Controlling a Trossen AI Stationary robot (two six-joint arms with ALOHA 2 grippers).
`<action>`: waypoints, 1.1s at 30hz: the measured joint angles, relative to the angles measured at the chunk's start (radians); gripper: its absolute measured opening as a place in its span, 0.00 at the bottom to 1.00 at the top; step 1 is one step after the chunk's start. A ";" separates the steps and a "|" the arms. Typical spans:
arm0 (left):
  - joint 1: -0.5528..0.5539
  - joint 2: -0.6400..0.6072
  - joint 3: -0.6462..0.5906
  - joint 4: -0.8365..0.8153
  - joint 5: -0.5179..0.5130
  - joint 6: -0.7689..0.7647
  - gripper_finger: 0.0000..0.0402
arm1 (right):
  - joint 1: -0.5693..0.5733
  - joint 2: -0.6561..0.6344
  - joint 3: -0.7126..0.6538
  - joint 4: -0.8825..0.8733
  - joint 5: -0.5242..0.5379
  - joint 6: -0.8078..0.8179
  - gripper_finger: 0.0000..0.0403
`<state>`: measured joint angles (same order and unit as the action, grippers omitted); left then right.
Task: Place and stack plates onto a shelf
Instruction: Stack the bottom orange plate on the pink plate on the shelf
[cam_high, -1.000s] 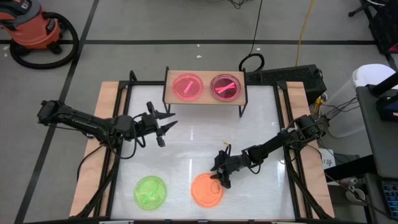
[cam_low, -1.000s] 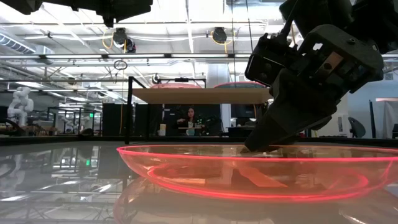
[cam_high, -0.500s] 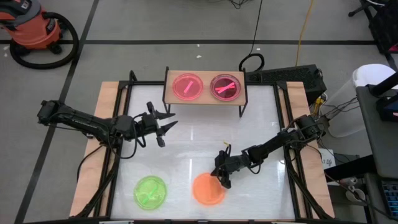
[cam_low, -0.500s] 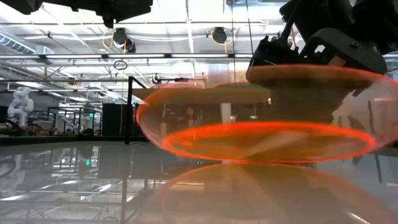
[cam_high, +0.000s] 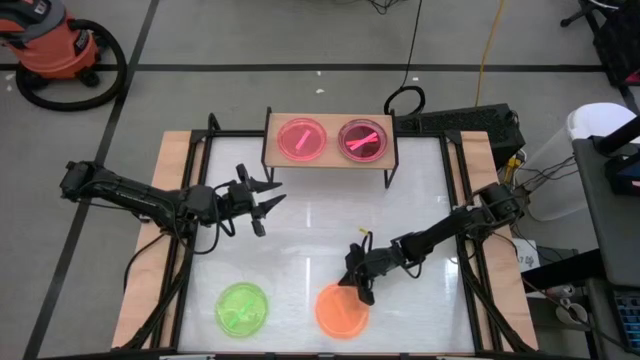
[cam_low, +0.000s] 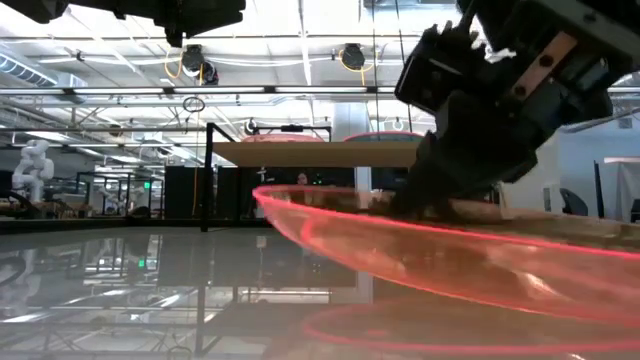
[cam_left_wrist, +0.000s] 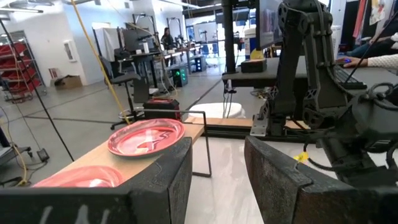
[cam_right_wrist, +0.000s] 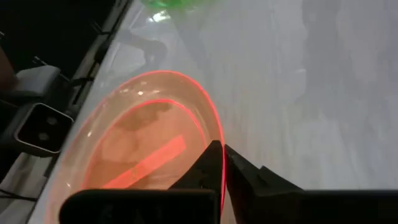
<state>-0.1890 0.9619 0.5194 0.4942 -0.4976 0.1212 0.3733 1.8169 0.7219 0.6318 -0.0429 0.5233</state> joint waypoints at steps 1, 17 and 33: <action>0.000 0.000 0.000 0.000 0.000 0.000 0.38 | 0.000 -0.011 0.000 -0.002 0.000 -0.008 0.00; -0.003 0.000 0.000 0.004 0.001 0.033 0.38 | -0.102 -0.264 0.001 -0.068 0.177 -0.261 0.00; -0.001 0.000 0.000 0.034 0.001 0.117 0.38 | -0.565 -0.291 0.036 0.211 0.099 -0.404 0.00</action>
<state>-0.1898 0.9619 0.5194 0.5286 -0.4969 0.2381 -0.1916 1.5258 0.7583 0.8428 0.0565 0.1193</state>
